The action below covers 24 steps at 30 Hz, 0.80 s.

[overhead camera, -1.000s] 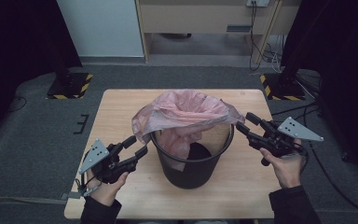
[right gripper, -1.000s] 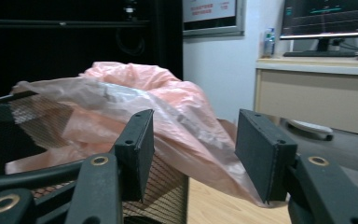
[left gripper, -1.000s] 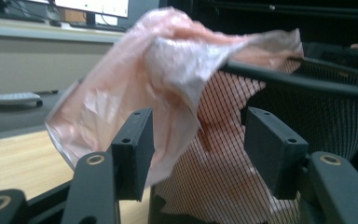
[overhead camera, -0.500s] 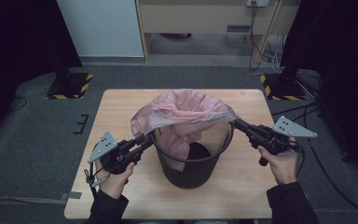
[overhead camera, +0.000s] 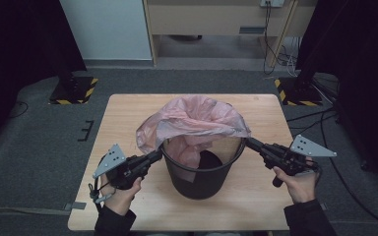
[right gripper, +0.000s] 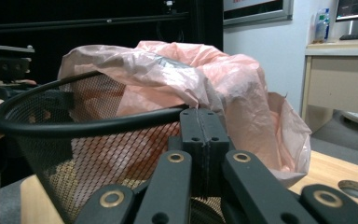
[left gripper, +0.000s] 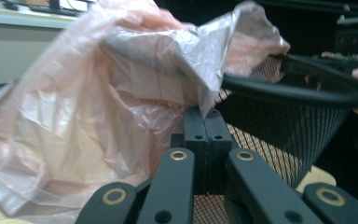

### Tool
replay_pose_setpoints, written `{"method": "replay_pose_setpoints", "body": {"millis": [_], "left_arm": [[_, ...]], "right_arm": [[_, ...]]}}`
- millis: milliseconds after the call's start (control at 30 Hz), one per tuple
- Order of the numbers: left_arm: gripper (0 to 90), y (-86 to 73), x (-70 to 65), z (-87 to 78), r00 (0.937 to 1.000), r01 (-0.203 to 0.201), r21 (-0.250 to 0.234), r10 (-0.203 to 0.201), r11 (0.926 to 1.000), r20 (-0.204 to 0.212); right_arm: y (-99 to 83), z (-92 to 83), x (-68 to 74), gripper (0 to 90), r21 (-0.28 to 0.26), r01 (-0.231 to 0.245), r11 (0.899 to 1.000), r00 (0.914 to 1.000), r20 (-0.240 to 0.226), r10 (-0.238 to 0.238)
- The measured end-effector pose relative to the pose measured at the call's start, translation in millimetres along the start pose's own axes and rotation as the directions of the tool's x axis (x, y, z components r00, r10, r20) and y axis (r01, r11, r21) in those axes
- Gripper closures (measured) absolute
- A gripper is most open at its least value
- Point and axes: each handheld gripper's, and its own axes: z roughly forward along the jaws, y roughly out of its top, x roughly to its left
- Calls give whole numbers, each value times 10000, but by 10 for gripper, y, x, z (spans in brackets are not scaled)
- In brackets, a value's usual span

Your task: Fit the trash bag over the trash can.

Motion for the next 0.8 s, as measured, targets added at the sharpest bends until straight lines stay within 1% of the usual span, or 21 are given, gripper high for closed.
{"method": "replay_pose_setpoints", "body": {"millis": [67, 133, 167, 200, 367, 433, 500, 533, 600, 667, 767, 800], "left_arm": [[900, -23, 2, 6, 9999, 104, -115, -104, 9999, 9], [900, -19, 10, 11, 10000, 84, -82, -84, 9999, -53], [900, -13, 14, 18, 9999, 82, -61, -83, 9999, -120], [900, -5, 25, 33, 9997, 110, -75, -111, 9999, -231], [900, 32, 117, 132, 9986, 133, -119, -139, 9998, -514], [900, 19, 154, 149, 9981, 128, -120, -135, 9998, -600], [900, -17, 154, 153, 9977, 122, -75, -126, 9999, -662], [900, -31, 152, 153, 9975, 130, -75, -135, 9999, -687], [900, -58, 139, 148, 9964, 115, -91, -123, 9999, -842], [900, -63, 119, 141, 9956, -51, 41, 55, 10000, -940], [900, -75, 92, 125, 9942, -310, 310, 341, 9990, -1024], [900, -83, 90, 109, 9930, -415, 422, 459, 9982, -1091]], "right_arm": [[-21, 5, 28, 900, 44, 7, 10000, 10000, 15, -7], [-30, 11, 35, 900, 18, -14, 10000, 10000, 87, 14], [-29, 20, 37, 900, 33, -111, 9999, 9999, 106, 111], [-29, 37, 31, 900, 1, -85, 10000, 9998, 167, 84], [-14, 194, -63, 900, -98, -134, 9999, 9976, 681, 140], [-18, 259, -106, 900, -181, -130, 9998, 9967, 799, 144], [-40, 308, -113, 900, -79, -98, 9999, 9967, 804, 104], [-62, 331, -93, 900, -68, -47, 10000, 9969, 785, 52], [-83, 337, -73, 900, -86, 23, 10000, 9969, 789, -16], [-92, 328, -56, 900, -52, 39, 10000, 9969, 782, -35], [-99, 300, -48, 900, 70, 123, 9999, 9960, 887, -129], [-101, 291, -40, 900, 140, 82, 9999, 9955, 947, -95]]}}
